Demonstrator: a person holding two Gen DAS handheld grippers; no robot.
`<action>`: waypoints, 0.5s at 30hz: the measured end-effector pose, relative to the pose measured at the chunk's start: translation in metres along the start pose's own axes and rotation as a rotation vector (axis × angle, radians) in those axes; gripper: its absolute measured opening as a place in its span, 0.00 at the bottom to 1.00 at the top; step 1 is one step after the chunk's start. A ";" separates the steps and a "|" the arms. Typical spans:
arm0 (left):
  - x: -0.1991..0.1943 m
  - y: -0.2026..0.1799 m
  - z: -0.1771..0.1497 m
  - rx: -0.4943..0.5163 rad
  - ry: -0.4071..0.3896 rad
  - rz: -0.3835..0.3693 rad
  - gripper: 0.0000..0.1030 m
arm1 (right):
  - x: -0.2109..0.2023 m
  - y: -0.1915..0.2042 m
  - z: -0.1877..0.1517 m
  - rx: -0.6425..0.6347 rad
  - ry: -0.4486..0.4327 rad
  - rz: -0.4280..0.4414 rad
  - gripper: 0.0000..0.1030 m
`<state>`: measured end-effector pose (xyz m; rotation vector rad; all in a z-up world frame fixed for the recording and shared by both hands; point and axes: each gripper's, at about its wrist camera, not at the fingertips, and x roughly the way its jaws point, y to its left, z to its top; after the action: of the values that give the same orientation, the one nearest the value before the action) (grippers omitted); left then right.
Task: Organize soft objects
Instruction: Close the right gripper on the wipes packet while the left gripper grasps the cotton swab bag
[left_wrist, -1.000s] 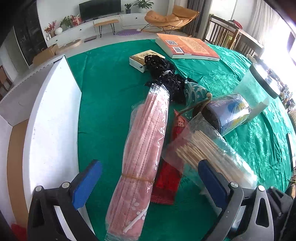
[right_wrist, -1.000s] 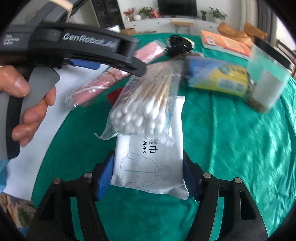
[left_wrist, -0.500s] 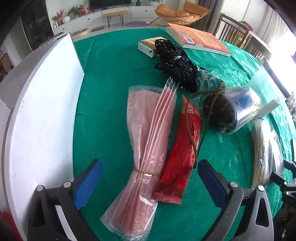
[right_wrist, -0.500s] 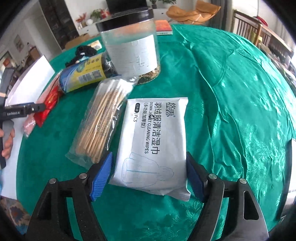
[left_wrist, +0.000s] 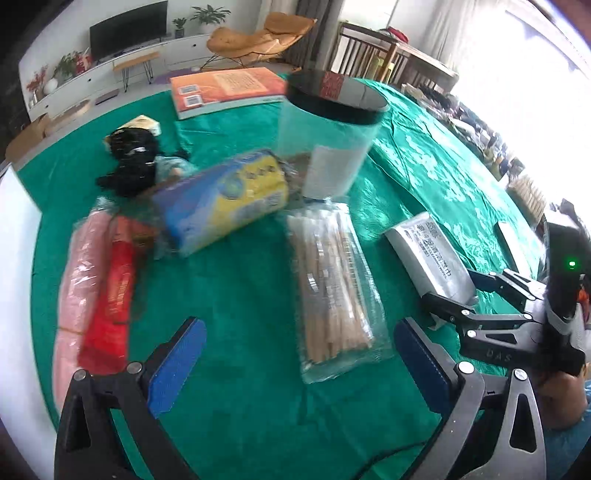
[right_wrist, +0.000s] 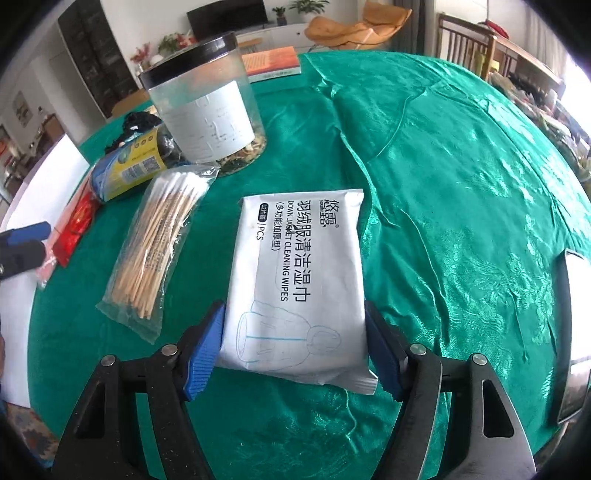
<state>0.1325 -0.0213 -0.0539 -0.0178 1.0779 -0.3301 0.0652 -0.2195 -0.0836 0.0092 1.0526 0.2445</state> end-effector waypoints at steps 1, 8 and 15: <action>0.012 -0.010 0.004 0.012 0.008 0.032 0.98 | -0.004 0.004 -0.004 -0.010 -0.001 -0.022 0.72; 0.045 -0.025 0.007 0.010 -0.023 0.141 0.30 | -0.004 0.009 -0.004 -0.100 -0.004 -0.057 0.70; -0.023 0.011 0.000 -0.115 -0.113 -0.002 0.23 | -0.027 -0.019 0.033 0.104 -0.101 -0.004 0.63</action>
<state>0.1254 -0.0046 -0.0364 -0.1384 0.9839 -0.2655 0.0846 -0.2397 -0.0463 0.1126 0.9640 0.1838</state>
